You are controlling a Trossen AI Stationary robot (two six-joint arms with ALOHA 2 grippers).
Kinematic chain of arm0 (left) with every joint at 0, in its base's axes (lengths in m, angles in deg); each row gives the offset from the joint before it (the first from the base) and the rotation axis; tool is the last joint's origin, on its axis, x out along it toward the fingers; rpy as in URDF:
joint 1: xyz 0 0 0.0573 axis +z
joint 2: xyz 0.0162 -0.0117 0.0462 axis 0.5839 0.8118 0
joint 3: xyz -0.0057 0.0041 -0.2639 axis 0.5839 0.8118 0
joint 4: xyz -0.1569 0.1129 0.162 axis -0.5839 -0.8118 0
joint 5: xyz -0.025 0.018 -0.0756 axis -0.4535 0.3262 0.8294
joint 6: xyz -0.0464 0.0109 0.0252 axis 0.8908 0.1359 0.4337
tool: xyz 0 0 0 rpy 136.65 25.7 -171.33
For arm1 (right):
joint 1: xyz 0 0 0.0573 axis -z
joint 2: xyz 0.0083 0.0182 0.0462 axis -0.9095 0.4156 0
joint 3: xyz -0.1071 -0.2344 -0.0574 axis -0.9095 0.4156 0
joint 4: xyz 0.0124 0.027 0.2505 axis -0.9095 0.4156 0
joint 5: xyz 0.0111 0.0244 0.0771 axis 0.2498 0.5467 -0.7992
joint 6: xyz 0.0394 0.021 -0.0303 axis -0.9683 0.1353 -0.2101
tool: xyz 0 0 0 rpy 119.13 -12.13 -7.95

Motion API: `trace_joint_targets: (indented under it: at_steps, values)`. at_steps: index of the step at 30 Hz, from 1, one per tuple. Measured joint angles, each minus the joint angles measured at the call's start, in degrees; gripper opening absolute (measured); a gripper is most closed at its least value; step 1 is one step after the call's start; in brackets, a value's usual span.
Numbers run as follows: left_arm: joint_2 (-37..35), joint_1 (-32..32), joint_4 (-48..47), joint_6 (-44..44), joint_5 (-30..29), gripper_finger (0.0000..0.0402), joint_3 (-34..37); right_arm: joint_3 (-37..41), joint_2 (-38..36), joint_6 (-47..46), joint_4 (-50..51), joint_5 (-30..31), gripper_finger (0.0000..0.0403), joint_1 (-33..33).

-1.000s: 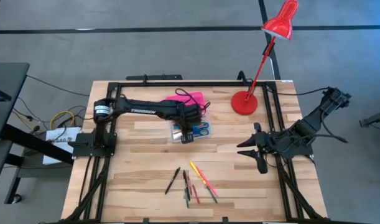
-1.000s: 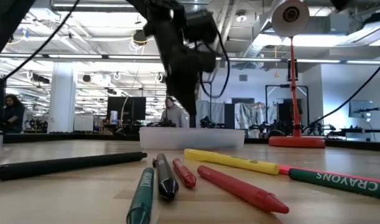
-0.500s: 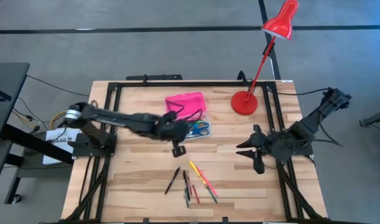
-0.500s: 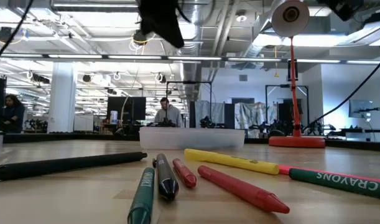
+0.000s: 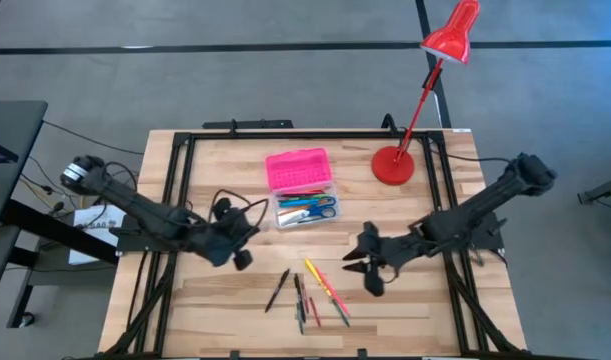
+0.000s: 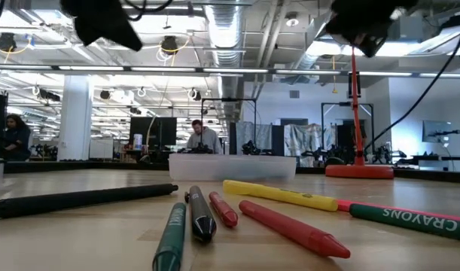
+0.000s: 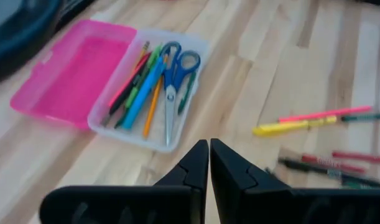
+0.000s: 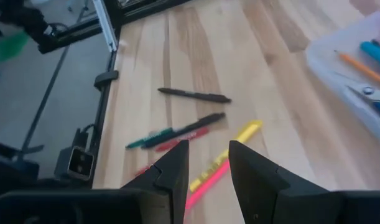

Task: Pick & place school supplies into a supply box
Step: Put the yellow pen into the pink supply box

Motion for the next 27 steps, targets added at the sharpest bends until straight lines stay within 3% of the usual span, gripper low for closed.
trace_joint_targets:
  at_steps: [4, 9, 12, 20, 27]
  values:
    - [-4.6, -3.5, 0.1, 2.5, -1.7, 0.0010, 4.6, 0.0, 6.0, -0.7, -6.4, -1.2, 0.0106, 1.0]
    - [-8.9, -7.8, 0.0, 3.2, -4.3, 0.0010, 8.2, -3.0, 13.2, 0.0, -6.2, -3.8, 0.0106, 3.0]
    - [-10.8, -9.7, 0.0, 3.2, -5.0, 0.0010, 9.6, -6.8, 18.0, 1.8, -6.6, -8.4, 0.0106, 4.6]
    - [-12.1, -12.3, -0.3, 4.6, -7.0, 0.0010, 10.5, -16.4, 28.2, 8.2, -6.3, -12.8, 0.0106, 9.5]
    - [-12.1, -14.8, -0.3, 8.5, -8.1, 0.0010, 10.5, -23.3, 36.1, 12.0, 7.7, -17.9, 0.0106, 12.8]
